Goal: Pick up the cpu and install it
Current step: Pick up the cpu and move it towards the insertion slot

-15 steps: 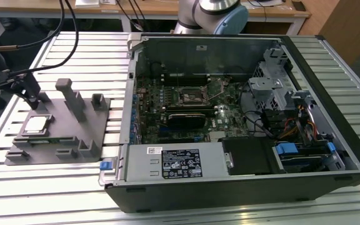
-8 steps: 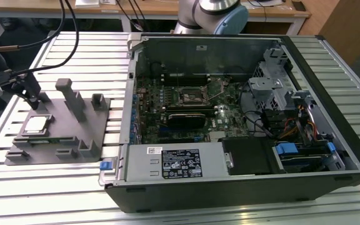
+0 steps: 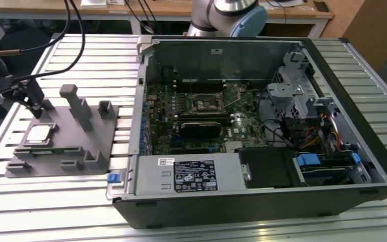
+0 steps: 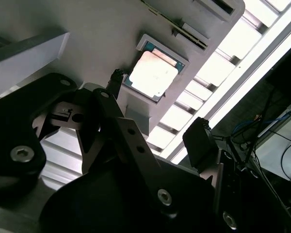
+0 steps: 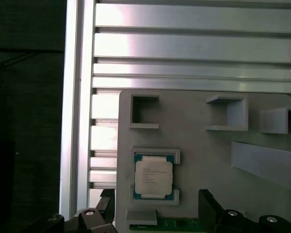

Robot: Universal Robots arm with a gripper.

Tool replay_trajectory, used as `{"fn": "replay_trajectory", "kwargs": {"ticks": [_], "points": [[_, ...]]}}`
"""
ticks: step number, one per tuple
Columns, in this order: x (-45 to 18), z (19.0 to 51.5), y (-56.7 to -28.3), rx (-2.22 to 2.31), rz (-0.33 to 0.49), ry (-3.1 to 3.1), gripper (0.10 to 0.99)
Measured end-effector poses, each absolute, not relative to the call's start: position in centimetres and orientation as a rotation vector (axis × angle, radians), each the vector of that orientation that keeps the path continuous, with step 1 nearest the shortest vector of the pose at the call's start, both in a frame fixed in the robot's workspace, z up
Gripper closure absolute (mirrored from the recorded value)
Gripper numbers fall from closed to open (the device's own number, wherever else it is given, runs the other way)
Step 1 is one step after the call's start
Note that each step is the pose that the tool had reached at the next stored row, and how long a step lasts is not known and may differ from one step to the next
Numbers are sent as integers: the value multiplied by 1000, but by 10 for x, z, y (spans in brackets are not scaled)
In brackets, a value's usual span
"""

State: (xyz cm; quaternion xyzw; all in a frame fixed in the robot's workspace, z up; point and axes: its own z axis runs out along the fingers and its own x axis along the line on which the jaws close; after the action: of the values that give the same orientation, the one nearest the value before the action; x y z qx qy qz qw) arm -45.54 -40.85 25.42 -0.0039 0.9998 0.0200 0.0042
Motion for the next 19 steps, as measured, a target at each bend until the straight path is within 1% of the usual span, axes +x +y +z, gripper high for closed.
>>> {"fn": "replay_trajectory", "kwargs": {"ticks": [10, 19], "points": [[-455, 250, -409, -12, 63, 3133, 310], [-453, 236, -409, -13, 69, 3133, 310]]}}
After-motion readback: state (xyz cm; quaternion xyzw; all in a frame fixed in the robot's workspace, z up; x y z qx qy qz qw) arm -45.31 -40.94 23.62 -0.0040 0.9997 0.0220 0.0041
